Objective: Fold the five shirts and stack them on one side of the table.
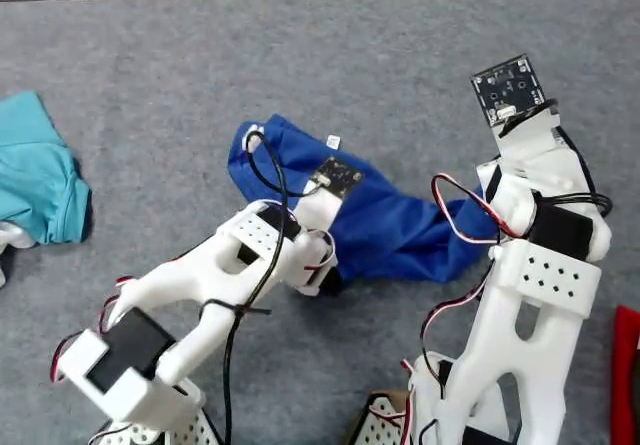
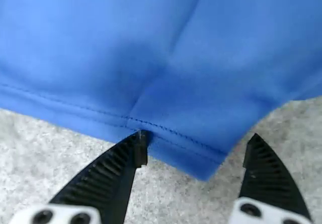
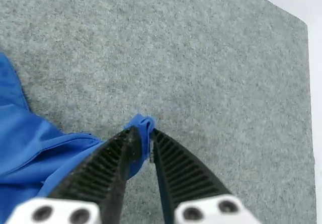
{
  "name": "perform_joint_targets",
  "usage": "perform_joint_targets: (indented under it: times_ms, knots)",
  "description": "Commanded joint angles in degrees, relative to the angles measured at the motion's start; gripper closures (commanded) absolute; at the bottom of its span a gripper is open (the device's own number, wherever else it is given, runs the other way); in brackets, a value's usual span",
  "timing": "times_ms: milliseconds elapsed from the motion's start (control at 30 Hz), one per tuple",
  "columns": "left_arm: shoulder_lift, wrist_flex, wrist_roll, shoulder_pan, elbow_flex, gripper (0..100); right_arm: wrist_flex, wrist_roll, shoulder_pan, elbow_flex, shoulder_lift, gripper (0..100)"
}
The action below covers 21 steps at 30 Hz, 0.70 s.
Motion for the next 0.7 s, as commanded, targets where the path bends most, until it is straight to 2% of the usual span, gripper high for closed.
perform_joint_targets:
  times_ms: [0, 200, 500, 667]
  knots:
    - [0.66, 4.31, -0.35, -0.70, -4.57, 69, -1.05, -0.70, 0.92, 0.13, -0.75, 99.2]
    - [3.12, 7.38, -0.44, -0.97, -5.19, 70, -1.14, -0.62, 0.92, 0.13, -0.75, 99.2]
    - [3.56, 7.03, -5.10, -0.70, -5.19, 94, -0.97, -0.62, 0.92, 0.13, -0.84, 99.2]
    - [3.30, 6.95, -5.10, -0.70, -5.45, 98, -0.97, -0.70, 0.92, 0.13, -0.84, 99.2]
